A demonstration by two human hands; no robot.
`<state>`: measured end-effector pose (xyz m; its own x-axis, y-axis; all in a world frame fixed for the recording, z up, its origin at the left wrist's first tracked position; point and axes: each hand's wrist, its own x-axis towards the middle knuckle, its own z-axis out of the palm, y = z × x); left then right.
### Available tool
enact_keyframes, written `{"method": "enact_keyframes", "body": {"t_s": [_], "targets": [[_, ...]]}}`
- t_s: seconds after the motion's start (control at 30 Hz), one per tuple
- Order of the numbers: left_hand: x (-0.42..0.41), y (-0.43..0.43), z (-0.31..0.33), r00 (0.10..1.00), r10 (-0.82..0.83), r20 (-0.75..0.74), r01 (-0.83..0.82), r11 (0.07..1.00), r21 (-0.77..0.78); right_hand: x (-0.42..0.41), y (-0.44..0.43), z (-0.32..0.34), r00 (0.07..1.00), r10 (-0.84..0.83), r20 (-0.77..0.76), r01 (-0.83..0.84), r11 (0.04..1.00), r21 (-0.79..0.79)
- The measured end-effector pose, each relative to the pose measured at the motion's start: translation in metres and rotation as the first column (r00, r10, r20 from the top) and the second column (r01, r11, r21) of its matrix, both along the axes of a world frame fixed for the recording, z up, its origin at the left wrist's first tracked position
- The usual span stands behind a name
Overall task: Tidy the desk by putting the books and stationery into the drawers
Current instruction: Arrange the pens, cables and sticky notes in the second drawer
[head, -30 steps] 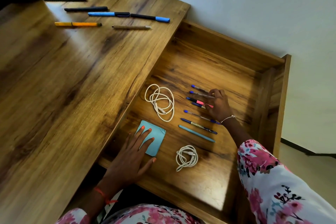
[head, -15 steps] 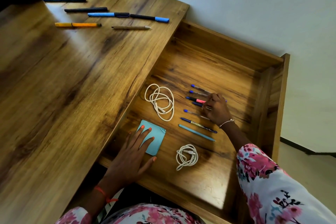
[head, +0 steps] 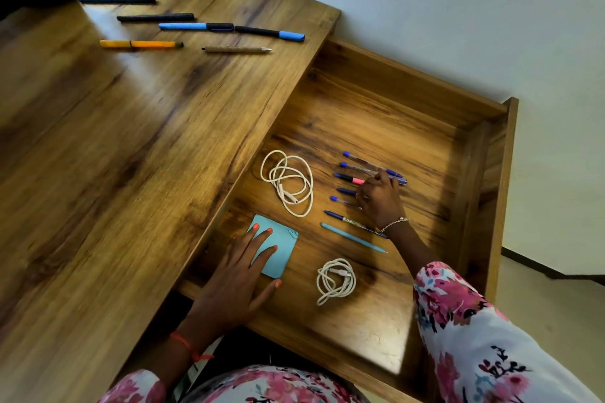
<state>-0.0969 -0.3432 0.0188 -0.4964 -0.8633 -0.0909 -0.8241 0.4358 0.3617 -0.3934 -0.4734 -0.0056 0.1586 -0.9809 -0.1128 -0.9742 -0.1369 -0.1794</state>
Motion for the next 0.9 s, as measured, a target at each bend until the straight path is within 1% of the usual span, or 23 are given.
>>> {"method": "enact_keyframes", "body": {"t_s": [0.4,0.47,0.53,0.63,0.7,0.8,0.9], "targets": [[0.001,0.001,-0.002,1.0,0.006,0.0,-0.006,0.999,-0.039,0.002,-0.003,0.004,0.999,-0.032,-0.024,0.034,0.996,0.082],[0.001,0.001,-0.001,1.0,-0.002,-0.006,0.002,0.999,-0.038,0.001,-0.003,0.004,0.999,-0.034,-0.023,0.036,0.997,0.072],[0.0,0.001,0.002,0.997,0.003,-0.083,-0.004,1.0,-0.021,0.003,-0.004,0.005,0.998,-0.057,0.012,0.057,0.998,0.028],[0.001,-0.008,0.016,0.946,0.06,-0.317,-0.056,0.998,0.02,0.006,-0.011,0.01,0.997,-0.055,0.058,0.058,0.996,-0.064],[0.008,-0.025,0.033,0.915,0.082,-0.395,-0.099,0.995,-0.024,0.013,-0.019,0.019,0.996,-0.021,0.086,0.033,0.99,-0.137],[0.029,-0.064,0.054,0.908,0.105,-0.405,-0.176,0.974,-0.142,0.029,-0.037,0.036,0.994,0.028,0.106,-0.002,0.972,-0.236],[0.064,-0.108,0.059,0.908,0.23,-0.35,-0.298,0.942,-0.153,0.052,-0.061,0.052,0.984,0.102,0.144,-0.056,0.954,-0.296]]}}
